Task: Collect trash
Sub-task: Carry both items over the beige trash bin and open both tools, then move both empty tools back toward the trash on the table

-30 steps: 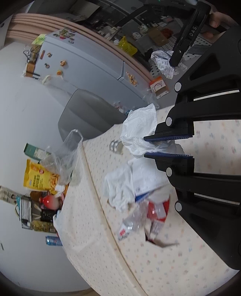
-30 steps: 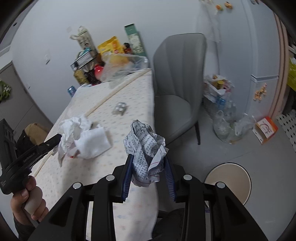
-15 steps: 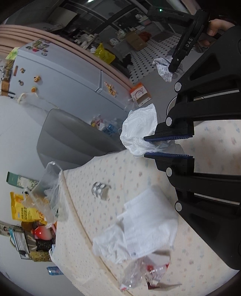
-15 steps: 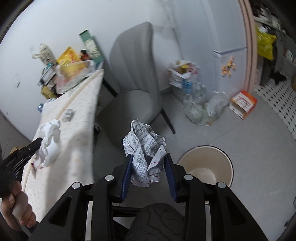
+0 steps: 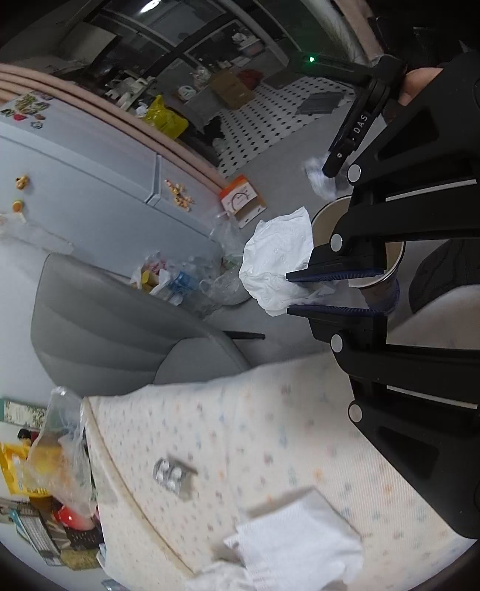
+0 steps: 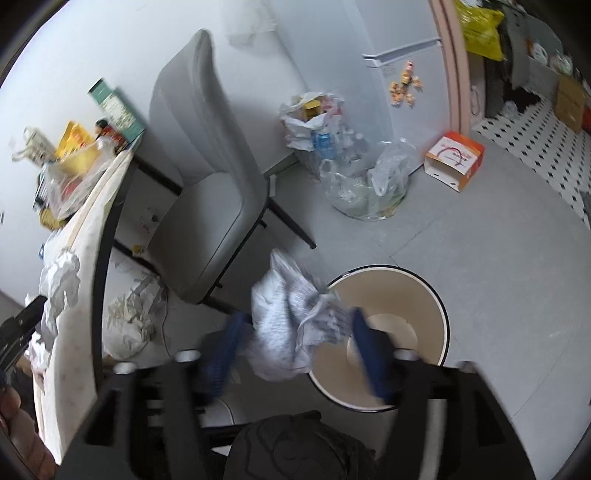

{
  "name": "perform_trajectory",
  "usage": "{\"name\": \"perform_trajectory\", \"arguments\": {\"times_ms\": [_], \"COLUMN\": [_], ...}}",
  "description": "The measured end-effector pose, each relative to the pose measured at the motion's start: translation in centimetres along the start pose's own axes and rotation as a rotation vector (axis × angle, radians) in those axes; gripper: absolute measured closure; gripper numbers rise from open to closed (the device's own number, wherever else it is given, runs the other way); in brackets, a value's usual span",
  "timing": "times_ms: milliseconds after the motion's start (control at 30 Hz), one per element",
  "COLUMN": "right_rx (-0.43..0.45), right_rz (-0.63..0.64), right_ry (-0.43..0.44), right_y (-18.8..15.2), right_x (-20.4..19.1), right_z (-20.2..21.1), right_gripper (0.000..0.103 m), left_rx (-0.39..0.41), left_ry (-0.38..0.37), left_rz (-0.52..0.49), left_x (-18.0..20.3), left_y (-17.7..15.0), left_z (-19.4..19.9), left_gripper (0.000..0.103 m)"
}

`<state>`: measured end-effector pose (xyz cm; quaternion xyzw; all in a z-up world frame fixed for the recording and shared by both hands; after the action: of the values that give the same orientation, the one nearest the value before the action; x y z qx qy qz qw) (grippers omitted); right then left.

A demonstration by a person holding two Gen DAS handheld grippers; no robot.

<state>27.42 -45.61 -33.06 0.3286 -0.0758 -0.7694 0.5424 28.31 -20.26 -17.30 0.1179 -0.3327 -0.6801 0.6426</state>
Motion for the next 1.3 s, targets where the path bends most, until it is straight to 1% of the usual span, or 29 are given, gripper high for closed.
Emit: {"name": "perform_trajectory", "arguments": {"times_ms": [100, 233, 400, 500, 600, 633, 667, 733, 767, 833, 900, 967, 1033, 1067, 1133, 1200, 1300], "right_rx": [-0.008, 0.006, 0.034, 0.055, 0.082, 0.089, 0.097, 0.104, 0.107, 0.108, 0.106, 0.109, 0.129, 0.141, 0.166, 0.194, 0.199], "right_rz": [-0.032, -0.056, -0.092, -0.115, -0.130, -0.135, -0.142, -0.147, -0.148, -0.145, -0.135, -0.122, -0.117, -0.105, -0.077, -0.041, -0.019], "right_ry": [0.006, -0.003, -0.006, -0.027, -0.041, -0.042, -0.043, -0.042, -0.039, -0.031, -0.021, -0.009, -0.008, 0.002, 0.005, -0.001, 0.021], "right_y": [-0.4, -0.8, -1.4, -1.7, -1.6, -1.6, -1.6, -1.4, -1.3, -1.2, -1.1, -0.9, -0.7, -0.6, -0.3, -0.1, 0.4], "right_x": [1.7, 3.8, 6.4, 8.1, 9.5, 9.8, 10.2, 10.7, 10.7, 10.6, 10.1, 9.0, 8.2, 7.4, 6.1, 4.6, 2.1], "right_z": [-0.2, 1.1, 4.2, 6.3, 8.2, 8.7, 9.1, 9.5, 9.7, 9.9, 9.8, 9.9, 10.4, 10.8, 11.5, 12.2, 12.6], "right_gripper": [0.031, 0.031, 0.031, 0.029, 0.029, 0.029, 0.029, 0.029, 0.029, 0.028, 0.028, 0.028, 0.024, 0.023, 0.013, 0.008, 0.008], "left_rx": [-0.024, -0.062, -0.124, -0.167, -0.200, -0.213, -0.227, -0.212, -0.191, -0.173, -0.170, -0.149, -0.114, -0.085, -0.016, 0.035, 0.079], "left_ry": [-0.010, -0.030, -0.062, -0.080, -0.096, -0.105, -0.111, -0.118, -0.119, -0.112, -0.104, -0.091, -0.092, -0.091, -0.076, -0.060, -0.050], "left_rz": [-0.025, -0.068, -0.126, -0.145, -0.156, -0.157, -0.155, -0.144, -0.138, -0.128, -0.106, -0.066, -0.034, -0.022, -0.005, 0.006, 0.038], "left_x": [1.7, 4.4, 8.6, 10.6, 12.4, 13.0, 13.4, 13.8, 13.8, 13.5, 12.9, 11.8, 10.8, 10.1, 8.9, 7.7, 5.3], "left_y": [-0.3, -0.9, -2.5, -3.5, -4.3, -4.6, -4.9, -4.8, -4.6, -4.4, -4.0, -3.2, -2.2, -1.7, -0.6, 0.2, 0.9], "left_z": [-1.3, -3.3, -6.4, -8.0, -9.2, -9.6, -9.8, -9.7, -9.5, -8.9, -8.3, -7.0, -5.2, -4.1, -1.5, 0.5, 3.0], "left_gripper": [0.090, 0.090, 0.090, 0.090, 0.087, 0.076, 0.051, 0.024, 0.021, 0.017, 0.017, 0.017, 0.017, 0.013, 0.008, 0.006, 0.006]}}
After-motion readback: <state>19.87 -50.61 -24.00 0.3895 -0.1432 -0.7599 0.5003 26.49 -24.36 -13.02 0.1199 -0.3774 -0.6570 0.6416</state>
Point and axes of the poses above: each gripper's, at about its wrist camera, not at the fingertips, and z roughly against the way its jaws point, x to its right, y to its top, the point moved 10 cm from there along -z, roughly the way its jaws point, and after that the axes turned 2 degrees about z, right-handed, at the moved point
